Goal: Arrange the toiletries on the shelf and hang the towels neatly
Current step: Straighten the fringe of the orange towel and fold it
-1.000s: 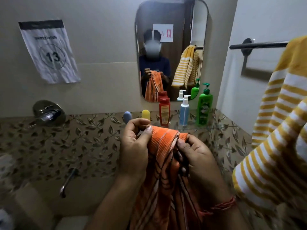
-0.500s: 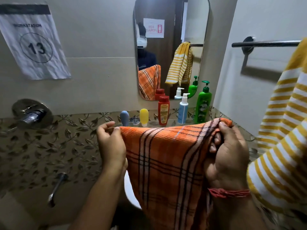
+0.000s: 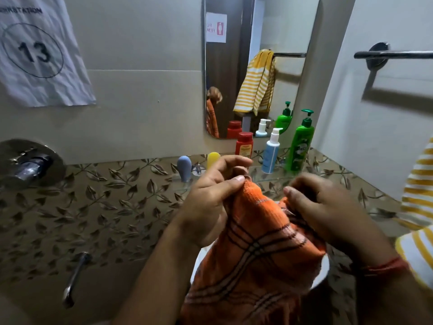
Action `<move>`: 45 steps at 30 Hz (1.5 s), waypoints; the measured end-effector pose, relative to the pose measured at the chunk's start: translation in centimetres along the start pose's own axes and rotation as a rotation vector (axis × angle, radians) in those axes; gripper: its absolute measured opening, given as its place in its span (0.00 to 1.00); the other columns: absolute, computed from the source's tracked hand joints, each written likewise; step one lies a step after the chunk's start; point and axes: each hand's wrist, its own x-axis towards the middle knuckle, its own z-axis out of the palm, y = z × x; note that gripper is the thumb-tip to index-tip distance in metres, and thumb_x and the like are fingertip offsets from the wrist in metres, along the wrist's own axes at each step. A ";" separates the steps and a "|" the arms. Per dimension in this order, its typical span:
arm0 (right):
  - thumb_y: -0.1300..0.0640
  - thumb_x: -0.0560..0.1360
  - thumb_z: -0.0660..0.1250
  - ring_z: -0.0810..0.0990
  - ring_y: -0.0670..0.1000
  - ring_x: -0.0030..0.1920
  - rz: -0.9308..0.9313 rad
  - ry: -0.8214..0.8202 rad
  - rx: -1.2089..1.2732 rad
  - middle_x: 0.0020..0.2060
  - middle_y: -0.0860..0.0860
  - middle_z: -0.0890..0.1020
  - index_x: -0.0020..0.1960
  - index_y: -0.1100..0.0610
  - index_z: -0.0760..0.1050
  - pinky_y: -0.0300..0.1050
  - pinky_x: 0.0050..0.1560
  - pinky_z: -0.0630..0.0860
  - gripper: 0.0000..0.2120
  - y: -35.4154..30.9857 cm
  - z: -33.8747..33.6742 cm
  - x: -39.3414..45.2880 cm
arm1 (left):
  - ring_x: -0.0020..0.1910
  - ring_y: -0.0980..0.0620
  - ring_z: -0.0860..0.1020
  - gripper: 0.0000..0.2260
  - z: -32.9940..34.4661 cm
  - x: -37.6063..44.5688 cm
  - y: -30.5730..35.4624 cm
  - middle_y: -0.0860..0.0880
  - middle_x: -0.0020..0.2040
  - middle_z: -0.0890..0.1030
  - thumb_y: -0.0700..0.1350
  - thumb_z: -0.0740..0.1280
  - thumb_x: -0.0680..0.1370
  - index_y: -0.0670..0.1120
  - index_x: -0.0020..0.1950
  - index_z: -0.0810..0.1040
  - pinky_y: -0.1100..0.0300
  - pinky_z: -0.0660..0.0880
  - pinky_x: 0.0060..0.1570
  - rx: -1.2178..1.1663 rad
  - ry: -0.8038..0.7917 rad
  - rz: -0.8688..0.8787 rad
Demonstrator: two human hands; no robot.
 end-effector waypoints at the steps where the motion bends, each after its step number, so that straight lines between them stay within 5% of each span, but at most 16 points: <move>1: 0.53 0.78 0.68 0.81 0.44 0.43 -0.101 0.062 0.156 0.40 0.47 0.82 0.46 0.50 0.78 0.42 0.42 0.77 0.03 0.0 0.4 0.4 | 0.42 0.52 0.76 0.13 0.2 0.1 0.0 0.48 0.45 0.76 0.34 0.62 0.77 0.46 0.56 0.81 0.60 0.76 0.46 0.018 -0.043 -0.007; 4: 0.56 0.78 0.65 0.82 0.46 0.55 -0.244 -0.145 0.786 0.51 0.50 0.84 0.58 0.58 0.78 0.38 0.54 0.78 0.10 0.1 1.9 1.9 | 0.42 0.53 0.77 0.13 0.8 0.7 0.2 0.49 0.45 0.78 0.35 0.61 0.78 0.46 0.57 0.80 0.61 0.77 0.44 0.078 -0.101 0.003; 9: 0.44 0.74 0.70 0.82 0.49 0.51 -0.227 -0.475 1.222 0.51 0.50 0.84 0.64 0.55 0.76 0.41 0.48 0.80 0.23 1.3 4.7 3.7 | 0.42 0.53 0.78 0.12 1.0 1.3 0.3 0.47 0.46 0.77 0.34 0.62 0.78 0.46 0.57 0.79 0.61 0.78 0.42 0.199 -0.017 0.064; 12: 0.52 0.73 0.72 0.82 0.49 0.44 -0.295 -0.388 1.092 0.44 0.50 0.83 0.54 0.54 0.79 0.44 0.43 0.78 0.11 2.0 4.4 4.5 | 0.40 0.53 0.77 0.11 1.4 1.0 -0.2 0.47 0.44 0.78 0.33 0.61 0.81 0.45 0.54 0.79 0.63 0.77 0.42 0.281 0.105 0.065; 15: 0.53 0.75 0.71 0.79 0.47 0.40 -0.570 -0.186 0.797 0.39 0.45 0.80 0.46 0.52 0.78 0.44 0.40 0.76 0.03 2.5 2.8 4.9 | 0.38 0.51 0.76 0.09 1.8 0.7 -0.4 0.45 0.42 0.78 0.40 0.59 0.83 0.45 0.53 0.79 0.59 0.75 0.41 0.384 0.191 -0.099; 19: 0.56 0.75 0.71 0.80 0.45 0.41 -0.834 -0.012 0.598 0.39 0.46 0.81 0.47 0.55 0.80 0.40 0.42 0.76 0.03 3.0 0.4 5.1 | 0.48 0.53 0.82 0.06 1.9 -0.3 -1.2 0.51 0.48 0.85 0.47 0.68 0.77 0.52 0.51 0.84 0.58 0.80 0.50 0.649 -0.064 -0.442; 23: 0.58 0.74 0.72 0.80 0.46 0.41 -0.935 0.055 0.570 0.38 0.50 0.81 0.45 0.61 0.81 0.39 0.41 0.75 0.06 4.6 -1.0 5.4 | 0.42 0.62 0.81 0.13 1.8 -2.1 -3.2 0.56 0.43 0.85 0.38 0.64 0.78 0.52 0.48 0.87 0.66 0.77 0.44 0.371 -0.161 -0.414; 27: 0.54 0.76 0.69 0.81 0.45 0.41 -0.892 -0.273 0.716 0.39 0.43 0.82 0.47 0.52 0.82 0.36 0.41 0.75 0.03 7.0 -0.8 5.9 | 0.46 0.56 0.82 0.08 2.2 -2.0 -4.1 0.49 0.49 0.85 0.41 0.68 0.79 0.39 0.54 0.83 0.63 0.77 0.48 0.168 -0.266 -0.154; 30: 0.46 0.79 0.63 0.80 0.44 0.43 -0.538 -0.667 1.143 0.41 0.45 0.82 0.46 0.52 0.82 0.35 0.43 0.75 0.12 7.4 0.4 5.3 | 0.41 0.54 0.80 0.07 3.4 -1.6 -4.1 0.49 0.43 0.83 0.45 0.72 0.75 0.41 0.47 0.83 0.62 0.76 0.43 0.203 -0.092 -0.057; 32: 0.51 0.80 0.59 0.80 0.45 0.45 -0.326 -0.824 1.225 0.43 0.49 0.83 0.49 0.58 0.80 0.36 0.45 0.76 0.14 8.0 1.8 4.8 | 0.40 0.52 0.76 0.04 4.1 -1.2 -3.8 0.48 0.41 0.80 0.43 0.71 0.74 0.43 0.44 0.82 0.60 0.73 0.43 0.275 -0.068 -0.006; 34: 0.57 0.81 0.62 0.80 0.44 0.44 -0.333 -0.910 1.151 0.43 0.47 0.83 0.50 0.60 0.80 0.37 0.44 0.76 0.10 8.7 2.6 4.5 | 0.39 0.50 0.73 0.02 4.6 -0.9 -3.5 0.48 0.40 0.76 0.40 0.69 0.73 0.43 0.43 0.82 0.59 0.70 0.42 0.388 -0.084 -0.020; 38: 0.46 0.71 0.74 0.78 0.41 0.39 -0.427 -1.138 1.194 0.38 0.44 0.82 0.46 0.53 0.83 0.33 0.40 0.73 0.11 8.8 2.0 4.2 | 0.42 0.52 0.73 0.05 4.6 -0.8 -2.5 0.50 0.42 0.74 0.38 0.68 0.74 0.46 0.46 0.82 0.58 0.69 0.45 0.677 -0.176 -0.083; 41: 0.54 0.74 0.72 0.77 0.43 0.38 -0.448 -0.939 1.056 0.35 0.47 0.79 0.43 0.54 0.83 0.35 0.38 0.72 0.04 8.1 1.9 4.2 | 0.45 0.50 0.73 0.03 4.1 -0.9 -1.7 0.49 0.45 0.73 0.38 0.70 0.73 0.44 0.46 0.79 0.56 0.69 0.48 0.797 -0.205 -0.112; 45: 0.47 0.79 0.64 0.76 0.43 0.37 -0.676 -0.513 0.596 0.35 0.46 0.78 0.43 0.54 0.77 0.35 0.36 0.69 0.12 7.0 0.8 4.9 | 0.48 0.48 0.76 0.09 2.6 -0.8 -1.4 0.43 0.47 0.76 0.49 0.68 0.78 0.44 0.47 0.77 0.52 0.73 0.48 0.858 0.006 -0.151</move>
